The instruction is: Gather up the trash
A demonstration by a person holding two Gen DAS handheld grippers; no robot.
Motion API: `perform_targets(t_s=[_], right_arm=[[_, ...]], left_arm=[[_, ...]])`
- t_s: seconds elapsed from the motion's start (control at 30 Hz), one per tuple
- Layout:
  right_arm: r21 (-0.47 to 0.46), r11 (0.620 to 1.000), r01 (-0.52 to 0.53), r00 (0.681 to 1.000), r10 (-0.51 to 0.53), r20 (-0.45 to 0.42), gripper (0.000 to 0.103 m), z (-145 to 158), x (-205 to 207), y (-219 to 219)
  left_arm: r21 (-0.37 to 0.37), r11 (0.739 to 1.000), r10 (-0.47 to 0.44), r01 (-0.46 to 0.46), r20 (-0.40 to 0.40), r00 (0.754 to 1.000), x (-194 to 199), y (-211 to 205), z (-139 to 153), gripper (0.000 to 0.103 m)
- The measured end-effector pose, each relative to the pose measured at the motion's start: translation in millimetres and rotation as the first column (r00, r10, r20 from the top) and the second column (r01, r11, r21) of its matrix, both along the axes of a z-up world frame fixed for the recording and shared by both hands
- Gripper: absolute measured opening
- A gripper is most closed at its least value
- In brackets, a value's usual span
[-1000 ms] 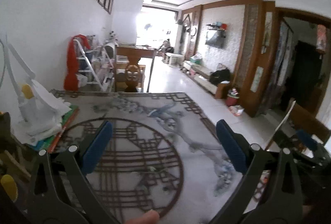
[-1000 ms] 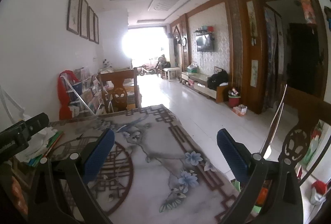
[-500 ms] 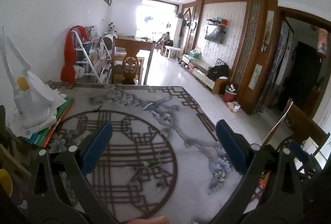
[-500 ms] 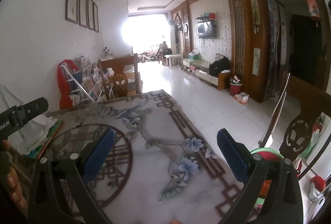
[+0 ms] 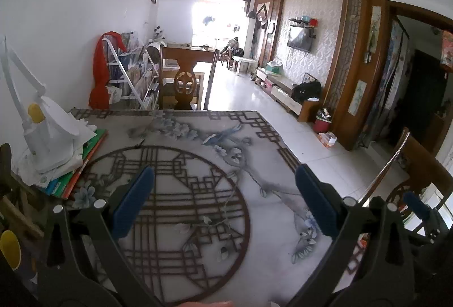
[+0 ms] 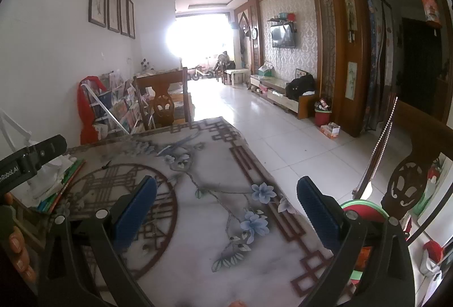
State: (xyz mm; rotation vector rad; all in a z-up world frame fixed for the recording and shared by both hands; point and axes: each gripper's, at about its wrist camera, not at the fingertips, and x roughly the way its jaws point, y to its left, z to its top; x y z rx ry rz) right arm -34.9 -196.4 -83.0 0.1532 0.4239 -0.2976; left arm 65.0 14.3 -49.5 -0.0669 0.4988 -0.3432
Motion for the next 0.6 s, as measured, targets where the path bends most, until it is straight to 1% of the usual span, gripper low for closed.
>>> perform_targets(t_s=[0.3,0.4,0.53,0.57,0.6], right_arm=[[0.001,1.000,-0.005,1.000,0.005,-0.008,0.096,-3.7,-1.1,-3.4],[0.005,1.000,-0.008,1.000,0.008,-0.020,0.095,-8.0,0.7,-5.5],[0.013,0.999,-0.041,0.997,0.042,-0.068,0.095,-25.4,12.7,-7.6],[0.012,0.998,-0.055,0.995,0.056,-0.084,0.096,-33.7,18.3,-9.0],[0.003,0.998,-0.065,0.991,0.065,-0.114,0.096,-44.2,25.5,-10.4]], left_arm=[[0.001,1.000,-0.002,0.002,0.000,1.000,0.0,0.2,0.2,0.098],[0.007,1.000,0.010,-0.010,0.001,1.000,-0.4,0.1,0.2,0.098],[0.011,1.000,0.009,-0.009,-0.012,1.000,1.0,0.4,-7.8,0.098],[0.016,1.000,0.009,-0.009,-0.034,0.999,2.6,1.2,-12.6,0.098],[0.014,1.000,-0.009,0.010,-0.065,0.998,4.9,2.5,-18.9,0.098]])
